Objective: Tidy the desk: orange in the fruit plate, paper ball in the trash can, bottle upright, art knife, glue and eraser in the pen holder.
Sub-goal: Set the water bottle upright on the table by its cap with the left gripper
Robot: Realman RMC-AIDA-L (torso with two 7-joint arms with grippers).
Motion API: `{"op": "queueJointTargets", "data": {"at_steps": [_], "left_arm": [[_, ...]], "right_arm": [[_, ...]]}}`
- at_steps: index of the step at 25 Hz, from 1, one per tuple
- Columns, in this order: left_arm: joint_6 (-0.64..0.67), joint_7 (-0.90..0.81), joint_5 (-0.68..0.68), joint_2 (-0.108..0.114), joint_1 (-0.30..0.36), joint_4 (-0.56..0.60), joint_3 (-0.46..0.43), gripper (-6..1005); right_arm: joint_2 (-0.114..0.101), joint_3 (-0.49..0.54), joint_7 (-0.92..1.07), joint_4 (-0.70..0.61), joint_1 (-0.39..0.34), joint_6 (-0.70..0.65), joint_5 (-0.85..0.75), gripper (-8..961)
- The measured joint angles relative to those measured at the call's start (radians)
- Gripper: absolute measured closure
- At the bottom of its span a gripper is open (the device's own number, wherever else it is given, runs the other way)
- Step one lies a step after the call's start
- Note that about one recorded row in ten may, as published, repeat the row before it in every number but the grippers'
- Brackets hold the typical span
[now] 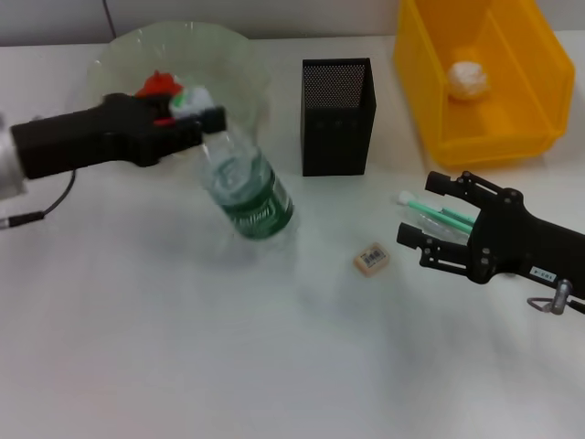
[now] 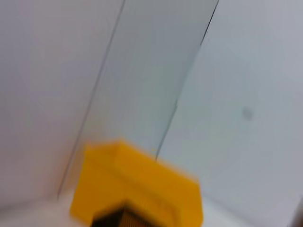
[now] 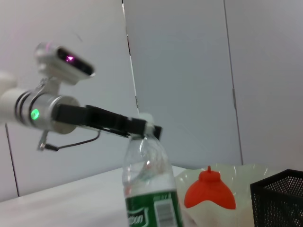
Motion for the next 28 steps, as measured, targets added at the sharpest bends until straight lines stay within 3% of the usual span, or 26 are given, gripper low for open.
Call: {"op": "queueJointTargets", "data": {"at_steps": [3, 4, 6, 8, 9, 14, 18, 28], "left_arm": [[0.071, 0.271, -0.117, -0.004, 0.033, -0.155, -0.088, 512], [0.107, 0.472, -0.2, -0.008, 0.053, -0.293, -0.126, 509], [0.121, 0.571, -0.238, -0.01, 0.061, -0.352, -0.136, 505], [0.148, 0.782, -0.306, -0.013, 0.074, -0.478, -0.146, 500], [0.161, 0.982, -0.348, -0.016, 0.08, -0.581, -0.147, 498], [0.148, 1.217, -0.396, -0.02, 0.083, -0.716, -0.158, 487], [0.107, 1.267, -0.403, -0.021, 0.072, -0.789, -0.229, 478], [-0.017, 1.27, -0.399, -0.021, 0.03, -0.828, -0.261, 455]], "right_arm": [[0.001, 0.0, 0.001, 0.019, 0.01, 0.0, 0.01, 102], [0.001, 0.0, 0.001, 0.036, 0.021, 0.004, 0.01, 102], [0.001, 0.0, 0.001, 0.042, 0.025, 0.006, 0.01, 102], [0.001, 0.0, -0.001, 0.054, 0.032, 0.01, 0.012, 102], [0.002, 0.0, -0.006, 0.069, 0.04, 0.013, 0.018, 102], [0.003, 0.0, -0.012, 0.101, 0.06, 0.015, 0.024, 101], [0.004, 0.0, -0.05, 0.142, 0.079, 0.015, 0.032, 101], [0.004, 0.0, -0.076, 0.175, 0.092, 0.015, 0.039, 101]]}}
